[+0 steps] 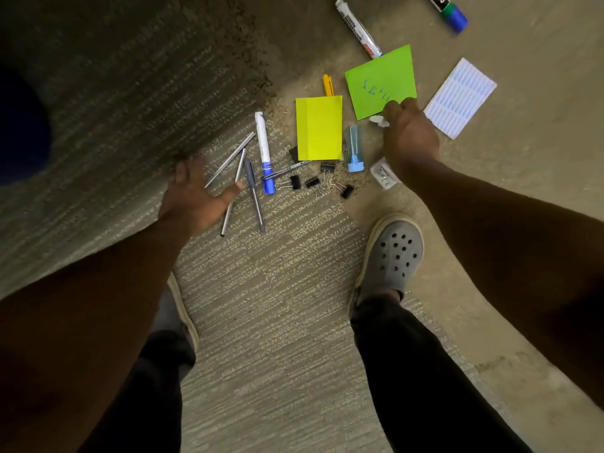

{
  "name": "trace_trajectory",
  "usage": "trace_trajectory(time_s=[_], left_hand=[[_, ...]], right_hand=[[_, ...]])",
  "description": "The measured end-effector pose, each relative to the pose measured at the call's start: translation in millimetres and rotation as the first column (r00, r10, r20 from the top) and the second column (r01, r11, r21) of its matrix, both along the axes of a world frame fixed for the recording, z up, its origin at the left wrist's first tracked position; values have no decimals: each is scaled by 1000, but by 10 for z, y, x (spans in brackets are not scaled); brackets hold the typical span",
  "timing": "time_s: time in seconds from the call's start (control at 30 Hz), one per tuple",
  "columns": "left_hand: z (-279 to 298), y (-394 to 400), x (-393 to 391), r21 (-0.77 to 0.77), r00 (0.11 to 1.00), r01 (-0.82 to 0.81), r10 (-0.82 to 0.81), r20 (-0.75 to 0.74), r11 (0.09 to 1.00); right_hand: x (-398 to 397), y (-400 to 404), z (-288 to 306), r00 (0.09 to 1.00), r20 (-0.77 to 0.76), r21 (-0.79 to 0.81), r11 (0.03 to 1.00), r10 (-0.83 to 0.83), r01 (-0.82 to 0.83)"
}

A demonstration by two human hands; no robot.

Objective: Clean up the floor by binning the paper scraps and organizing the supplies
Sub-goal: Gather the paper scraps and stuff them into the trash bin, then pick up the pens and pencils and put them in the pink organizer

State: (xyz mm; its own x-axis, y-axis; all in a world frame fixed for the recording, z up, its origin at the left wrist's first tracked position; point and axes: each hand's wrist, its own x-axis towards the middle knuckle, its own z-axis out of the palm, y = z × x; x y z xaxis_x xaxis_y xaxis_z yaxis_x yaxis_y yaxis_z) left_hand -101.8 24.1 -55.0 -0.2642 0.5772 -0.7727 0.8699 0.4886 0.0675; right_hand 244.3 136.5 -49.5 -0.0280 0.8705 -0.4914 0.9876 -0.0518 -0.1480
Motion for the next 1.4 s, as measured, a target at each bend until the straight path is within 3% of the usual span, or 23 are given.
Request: trace_trajectory(time_s=[0.1,0.3,0.43,0.57,0.67,0.73,0.8,0.93,1.03,1.13,1.23,1.3,1.33,1.4], left_hand=[[47,39,-32,9,1000,-19,19,18,1000],[362,19,-100,65,999,-26,24,42,998],[804,-25,-184,289,999,-41,33,35,957],[1408,-28,-500,555,987,55,39,-155,830],[1844,-70,-868,720,950,217,27,-311,660],[2090,-104,-1119,792,919,279,90,-385,544],[2281,-165,-1388,815,883,281,195,-426,507],[2409,-348,-1859,732,793,138,368,-485,667],[2326,-452,-2046,594,810,81,295,-507,800],[2199,-571,-2136,495,856,73,201,-477,866],[2119,-662,-2150,519,880,69,192,-434,852],[2086,-673,-2165,553,886,68,205,-417,830],[2073,-667,-2174,567,884,72,211,-417,821],[2048,-656,-2185,586,879,86,215,-425,806]], right_hand=[[-21,3,88,997,-73,33,999,-35,38],[-286,-18,617,920,-253,69,943,-300,326],[-768,-43,1028,855,-376,42,915,-358,401],[-1556,-66,1403,821,-506,22,948,-263,317],[-2233,-74,1705,754,-635,19,971,-172,237],[-2676,-75,1913,687,-714,4,980,-135,197],[-3092,-92,2152,638,-766,30,987,-79,159],[-3831,-208,2663,491,-856,241,966,163,99],[-4330,-305,2902,422,-834,418,906,356,60],[-4747,-375,3016,368,-794,517,856,485,-14],[-4981,-340,2958,462,-625,555,775,629,-302],[-5052,-288,2801,575,-447,388,728,685,-565],[-5061,-270,2736,612,-381,314,720,693,-619],[-5019,-262,2674,656,-319,315,729,684,-607]])
